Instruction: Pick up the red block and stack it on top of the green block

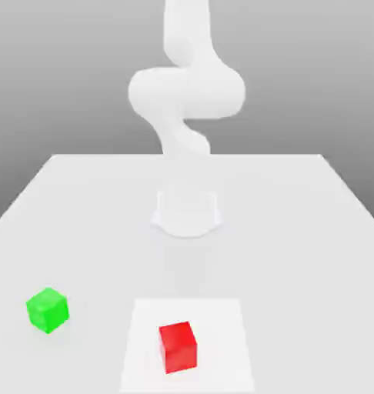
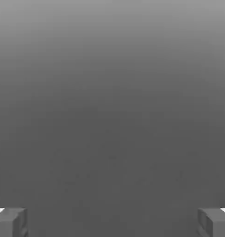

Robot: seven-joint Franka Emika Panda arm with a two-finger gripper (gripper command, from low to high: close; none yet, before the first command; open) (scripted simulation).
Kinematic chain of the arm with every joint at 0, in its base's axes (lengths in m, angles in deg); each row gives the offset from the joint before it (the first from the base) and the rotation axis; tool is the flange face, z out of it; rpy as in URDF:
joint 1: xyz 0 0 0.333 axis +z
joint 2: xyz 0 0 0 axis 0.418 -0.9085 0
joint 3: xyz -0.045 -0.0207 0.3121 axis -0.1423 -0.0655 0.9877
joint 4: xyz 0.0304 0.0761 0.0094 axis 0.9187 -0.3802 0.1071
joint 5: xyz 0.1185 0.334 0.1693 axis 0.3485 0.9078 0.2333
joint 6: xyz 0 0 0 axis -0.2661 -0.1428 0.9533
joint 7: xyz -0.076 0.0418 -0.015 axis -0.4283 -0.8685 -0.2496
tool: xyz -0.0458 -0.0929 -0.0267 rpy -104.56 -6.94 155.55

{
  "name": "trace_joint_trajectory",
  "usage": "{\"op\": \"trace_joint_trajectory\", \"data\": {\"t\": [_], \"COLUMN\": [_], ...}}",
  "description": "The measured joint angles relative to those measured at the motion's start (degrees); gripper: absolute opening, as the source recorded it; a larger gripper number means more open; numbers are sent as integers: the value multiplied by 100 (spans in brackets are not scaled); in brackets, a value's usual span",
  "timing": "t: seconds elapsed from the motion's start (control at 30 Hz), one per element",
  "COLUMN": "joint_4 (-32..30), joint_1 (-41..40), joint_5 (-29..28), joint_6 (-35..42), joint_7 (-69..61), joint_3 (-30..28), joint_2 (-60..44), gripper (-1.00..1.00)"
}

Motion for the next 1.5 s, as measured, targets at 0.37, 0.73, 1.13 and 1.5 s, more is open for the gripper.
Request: {"op": "trace_joint_trajectory", "data": {"t": [0.37, 0.73, 1.13, 1.5], "joint_4": [-755, -1499, -1389, -1640], "joint_1": [334, 343, 152, -350], "joint_5": [225, 200, 430, 145], "joint_6": [-1071, -2131, -3181, -2070], "joint_7": [-957, -1725, -1961, -2070], "joint_3": [-393, -481, -241, -845], "joint_2": [-2324, -4597, -5935, -4569], "gripper": [0, 0, -100, -100]}}
